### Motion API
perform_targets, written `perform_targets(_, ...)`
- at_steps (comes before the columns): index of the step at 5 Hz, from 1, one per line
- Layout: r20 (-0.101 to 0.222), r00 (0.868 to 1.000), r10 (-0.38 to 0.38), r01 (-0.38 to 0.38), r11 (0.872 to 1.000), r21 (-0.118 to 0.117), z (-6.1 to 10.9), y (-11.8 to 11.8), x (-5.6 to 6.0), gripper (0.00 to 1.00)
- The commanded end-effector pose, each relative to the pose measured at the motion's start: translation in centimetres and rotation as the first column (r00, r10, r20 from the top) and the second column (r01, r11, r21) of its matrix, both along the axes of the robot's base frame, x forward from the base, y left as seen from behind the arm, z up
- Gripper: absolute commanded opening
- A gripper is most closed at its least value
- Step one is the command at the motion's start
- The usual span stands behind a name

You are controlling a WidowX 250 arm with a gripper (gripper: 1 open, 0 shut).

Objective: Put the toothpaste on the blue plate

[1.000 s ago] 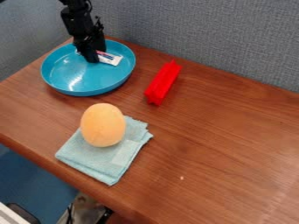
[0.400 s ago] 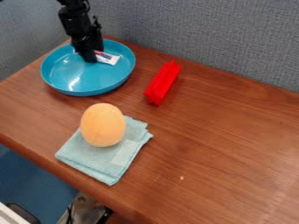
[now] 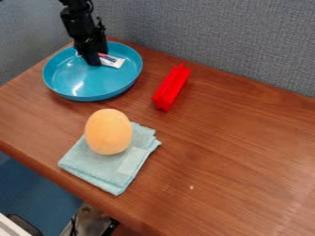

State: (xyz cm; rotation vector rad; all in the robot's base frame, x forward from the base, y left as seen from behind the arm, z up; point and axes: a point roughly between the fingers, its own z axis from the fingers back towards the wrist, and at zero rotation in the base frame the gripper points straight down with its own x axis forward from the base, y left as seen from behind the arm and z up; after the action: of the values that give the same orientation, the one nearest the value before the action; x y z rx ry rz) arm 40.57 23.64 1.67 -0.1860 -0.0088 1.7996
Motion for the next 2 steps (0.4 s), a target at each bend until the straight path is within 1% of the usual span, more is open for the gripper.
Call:
perform_targets(1,-0.048,0.997,0.057,-0.056,0.998,0.002,-1.65,2.06,-2.27,0.00)
perform_targets(2,-0.049,0.997,0.060,-0.060,0.998,0.005,-2.02,2.12,-2.27,0.00)
